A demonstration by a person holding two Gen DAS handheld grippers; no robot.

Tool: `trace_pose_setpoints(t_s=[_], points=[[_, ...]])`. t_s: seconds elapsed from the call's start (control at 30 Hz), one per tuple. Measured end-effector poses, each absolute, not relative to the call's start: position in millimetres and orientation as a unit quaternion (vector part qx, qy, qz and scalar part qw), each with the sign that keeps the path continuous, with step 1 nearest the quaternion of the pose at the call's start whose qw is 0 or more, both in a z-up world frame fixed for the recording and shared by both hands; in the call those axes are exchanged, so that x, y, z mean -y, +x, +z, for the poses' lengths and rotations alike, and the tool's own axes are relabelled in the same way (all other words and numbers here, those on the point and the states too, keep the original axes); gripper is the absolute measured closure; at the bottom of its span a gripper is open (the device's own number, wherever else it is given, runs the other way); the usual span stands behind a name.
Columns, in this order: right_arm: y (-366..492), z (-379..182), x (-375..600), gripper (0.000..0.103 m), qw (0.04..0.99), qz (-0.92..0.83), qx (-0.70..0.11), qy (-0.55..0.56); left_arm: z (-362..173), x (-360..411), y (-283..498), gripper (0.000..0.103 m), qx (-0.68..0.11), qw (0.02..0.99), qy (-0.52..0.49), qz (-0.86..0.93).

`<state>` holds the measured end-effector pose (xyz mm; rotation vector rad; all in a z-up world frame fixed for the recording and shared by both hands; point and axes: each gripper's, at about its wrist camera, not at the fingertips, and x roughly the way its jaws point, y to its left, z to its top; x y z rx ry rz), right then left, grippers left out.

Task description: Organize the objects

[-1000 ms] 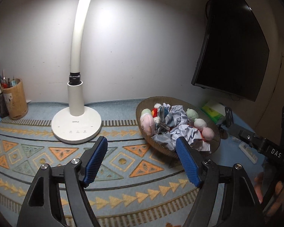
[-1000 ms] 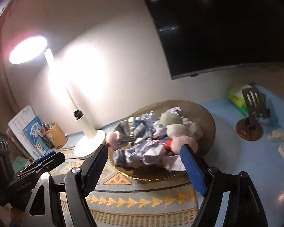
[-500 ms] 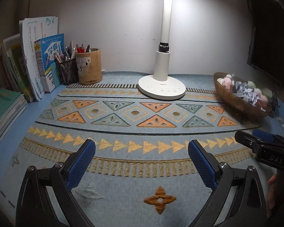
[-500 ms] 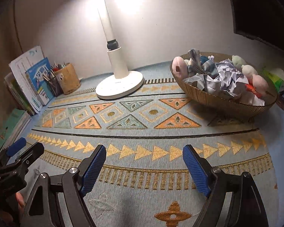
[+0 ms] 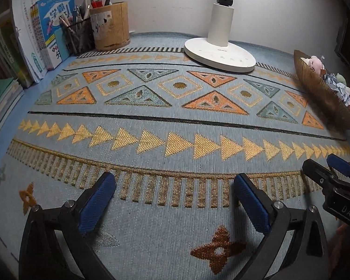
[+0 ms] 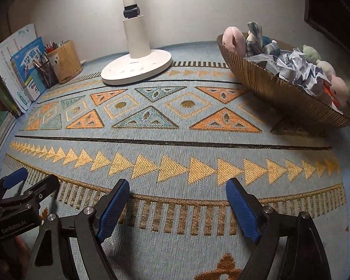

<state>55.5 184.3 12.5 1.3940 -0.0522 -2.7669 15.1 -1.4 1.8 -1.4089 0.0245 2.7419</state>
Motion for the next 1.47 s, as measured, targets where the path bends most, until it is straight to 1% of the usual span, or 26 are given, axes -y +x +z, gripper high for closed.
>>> trace_pose_setpoints(t_s=[0.13,0.23,0.27,1.47], points=[[52.2,8.6,-176.0,0.009,0.019,-0.887,-0.006,0.461,2.5,-0.3,16.2,0.000,-0.011,0.027,-0.457,0.889],[50.6,7.1,-175.3,0.004,0.024,-0.885,-0.008,0.465,2.9,-0.2,16.7,0.000,-0.009,0.023,-0.456,0.890],[49.8,6.4,-174.8,0.000,0.025,-0.883,-0.009,0.468,2.9,-0.2,16.6,0.000,-0.009,0.022,-0.455,0.890],[49.2,6.0,-174.3,0.000,0.025,-0.883,-0.012,0.468,2.1,-0.2,15.1,0.000,-0.008,0.023,-0.455,0.890]])
